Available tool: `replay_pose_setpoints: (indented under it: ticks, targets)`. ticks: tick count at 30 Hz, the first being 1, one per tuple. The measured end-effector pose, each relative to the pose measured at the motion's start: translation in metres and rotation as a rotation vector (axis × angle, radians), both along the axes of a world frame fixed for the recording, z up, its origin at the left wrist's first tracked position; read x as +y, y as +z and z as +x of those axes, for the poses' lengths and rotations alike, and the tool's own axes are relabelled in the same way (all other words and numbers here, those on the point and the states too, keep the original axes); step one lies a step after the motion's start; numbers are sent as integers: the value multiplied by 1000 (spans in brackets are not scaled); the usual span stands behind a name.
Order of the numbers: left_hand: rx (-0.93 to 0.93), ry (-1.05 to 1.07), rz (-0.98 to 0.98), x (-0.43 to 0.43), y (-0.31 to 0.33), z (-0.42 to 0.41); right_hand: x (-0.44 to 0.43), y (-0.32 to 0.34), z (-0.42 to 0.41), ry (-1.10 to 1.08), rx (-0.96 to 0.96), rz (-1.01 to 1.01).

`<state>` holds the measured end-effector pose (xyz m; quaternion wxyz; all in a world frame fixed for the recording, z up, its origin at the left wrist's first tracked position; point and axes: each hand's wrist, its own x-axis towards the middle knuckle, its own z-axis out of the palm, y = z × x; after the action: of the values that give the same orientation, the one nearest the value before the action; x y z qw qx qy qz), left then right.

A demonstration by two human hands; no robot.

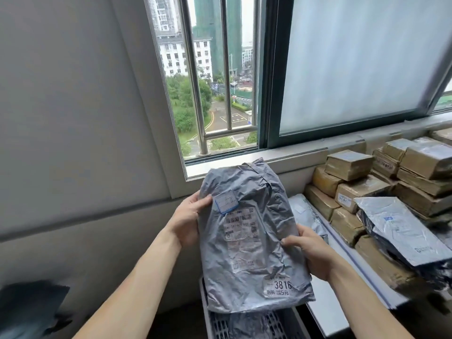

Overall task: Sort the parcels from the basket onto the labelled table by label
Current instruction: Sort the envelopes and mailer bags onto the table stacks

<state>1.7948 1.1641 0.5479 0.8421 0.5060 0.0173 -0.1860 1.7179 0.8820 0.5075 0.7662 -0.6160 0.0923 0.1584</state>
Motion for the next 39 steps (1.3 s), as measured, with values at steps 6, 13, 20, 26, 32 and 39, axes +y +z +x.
replay_pose_setpoints:
  ticks: [6, 13, 20, 26, 32, 39]
  targets:
    - [-67, 101, 81, -1, 4, 3, 8, 8, 6, -13, 13, -74]
    - [-414, 243, 922, 22, 4, 10, -5, 51, 23, 234, -208, -852]
    - [-978, -557, 1417, -32, 71, -10, 47, 130, 32, 752, -376, -1468]
    - [-881, -565, 1165, -44, 74, -8, 57, 167, 32, 510, -653, -1630]
    - [-477, -20, 663, -15, 59, 10, 12, 153, 31, -576, -1048, -986]
    - [-156, 212, 128, -1, 62, 26, 4, 85, 35, -336, -396, -491]
